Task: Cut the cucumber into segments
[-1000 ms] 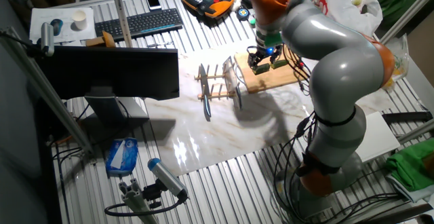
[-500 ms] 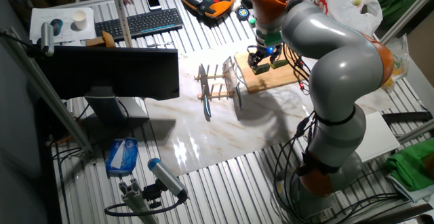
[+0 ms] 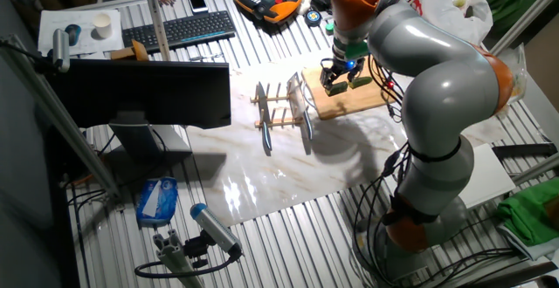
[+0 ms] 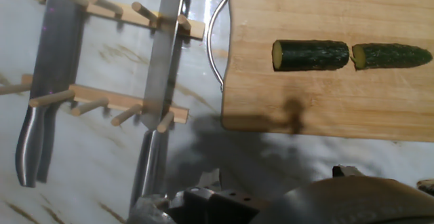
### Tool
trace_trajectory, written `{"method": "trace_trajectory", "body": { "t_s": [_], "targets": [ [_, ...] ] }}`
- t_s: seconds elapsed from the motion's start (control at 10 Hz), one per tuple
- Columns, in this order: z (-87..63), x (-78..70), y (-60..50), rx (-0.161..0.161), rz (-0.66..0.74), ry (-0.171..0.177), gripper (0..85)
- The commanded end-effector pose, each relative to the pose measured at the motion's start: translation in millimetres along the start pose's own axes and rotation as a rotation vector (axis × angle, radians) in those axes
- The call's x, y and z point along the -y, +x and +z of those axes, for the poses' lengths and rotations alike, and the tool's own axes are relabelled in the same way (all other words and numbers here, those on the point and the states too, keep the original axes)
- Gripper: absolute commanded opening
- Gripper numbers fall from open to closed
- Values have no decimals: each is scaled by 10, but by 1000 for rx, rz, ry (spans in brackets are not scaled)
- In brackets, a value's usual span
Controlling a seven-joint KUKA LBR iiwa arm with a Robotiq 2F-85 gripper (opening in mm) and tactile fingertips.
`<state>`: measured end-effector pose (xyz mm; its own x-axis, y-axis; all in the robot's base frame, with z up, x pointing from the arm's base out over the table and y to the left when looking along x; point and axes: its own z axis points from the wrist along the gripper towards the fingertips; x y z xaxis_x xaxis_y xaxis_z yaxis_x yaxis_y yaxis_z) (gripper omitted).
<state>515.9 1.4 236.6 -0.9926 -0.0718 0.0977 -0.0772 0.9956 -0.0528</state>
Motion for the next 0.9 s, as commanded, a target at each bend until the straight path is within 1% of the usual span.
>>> {"method": "trace_trajectory", "body": {
  "t_s": [0.0,0.1,0.2,0.4,0.6,0.7,0.8],
  "targets": [
    [0,3,0,10,0,-24,807],
    [0,3,0,15,1,-27,807],
    [0,3,0,1,10,-49,807],
    [0,3,0,-10,17,-53,807],
    [0,3,0,-6,30,-43,810],
    [0,3,0,-22,28,-58,810],
    [0,3,0,-24,28,-60,807]
  ]
}}
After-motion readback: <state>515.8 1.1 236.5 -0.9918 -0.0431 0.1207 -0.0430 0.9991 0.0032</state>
